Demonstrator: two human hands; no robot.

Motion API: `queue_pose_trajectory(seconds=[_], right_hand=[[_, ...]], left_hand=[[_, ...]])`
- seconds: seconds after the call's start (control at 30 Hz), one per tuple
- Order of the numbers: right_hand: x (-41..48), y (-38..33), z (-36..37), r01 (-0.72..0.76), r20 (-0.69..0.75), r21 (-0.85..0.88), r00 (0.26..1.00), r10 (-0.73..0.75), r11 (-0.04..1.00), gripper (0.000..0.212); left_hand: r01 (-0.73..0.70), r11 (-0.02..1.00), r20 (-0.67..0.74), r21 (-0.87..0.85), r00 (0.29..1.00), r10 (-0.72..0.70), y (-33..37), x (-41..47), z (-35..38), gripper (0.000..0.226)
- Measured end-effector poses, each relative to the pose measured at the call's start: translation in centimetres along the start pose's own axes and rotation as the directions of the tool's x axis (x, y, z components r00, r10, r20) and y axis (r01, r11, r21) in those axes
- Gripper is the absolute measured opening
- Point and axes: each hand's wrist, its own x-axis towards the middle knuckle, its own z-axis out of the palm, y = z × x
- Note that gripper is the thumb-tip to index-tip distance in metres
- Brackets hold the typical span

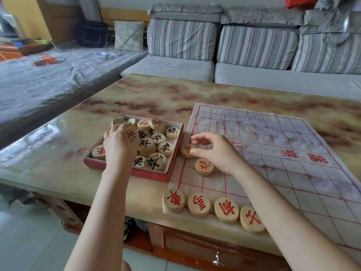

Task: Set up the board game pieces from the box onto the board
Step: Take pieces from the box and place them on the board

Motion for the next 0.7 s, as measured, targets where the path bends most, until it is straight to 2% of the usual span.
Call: queue_pose_trajectory(seconds=[0.13, 0.23, 0.43, 0.57, 0.7], right_hand=[[1.9, -1.1, 2.0, 0.012, 0.012, 0.086, 1.0, -0.013, 0.996, 0.032], [3.9, -2.0, 3.4, 0.036, 0.013, 0.064, 0.999, -0.037, 0.997, 0.032], [9.8, -3.1, 6.7, -0.017, 0.002, -0.068, 1.0, 0.017, 0.998, 0.047], [12.2, -2.8, 8.7, 0.005, 0.03, -0.233, 1.0, 0.002, 0.973, 0.055], [12.8, -2.1, 9.7, 0.033, 0.034, -0.408, 0.999, -0.021, 0.912, 0.052]], left_hand=[[0.007, 0.999, 0.036, -0.043, 0.999, -0.006, -0.6, 0.3, 0.1, 0.042], [0.016, 0.995, 0.032, -0.096, 0.999, -0.013, -0.7, 0.3, -0.2, 0.043], [0.064, 0.972, -0.031, -0.228, 0.997, -0.073, -0.4, 0.8, -1.9, 0.056], [0.006, 0.955, -0.059, -0.296, 0.998, -0.024, 0.0, 0.6, -3.3, 0.061], [-0.051, 0.942, -0.031, -0.333, 0.999, 0.043, 0.7, 0.3, -3.8, 0.062]])
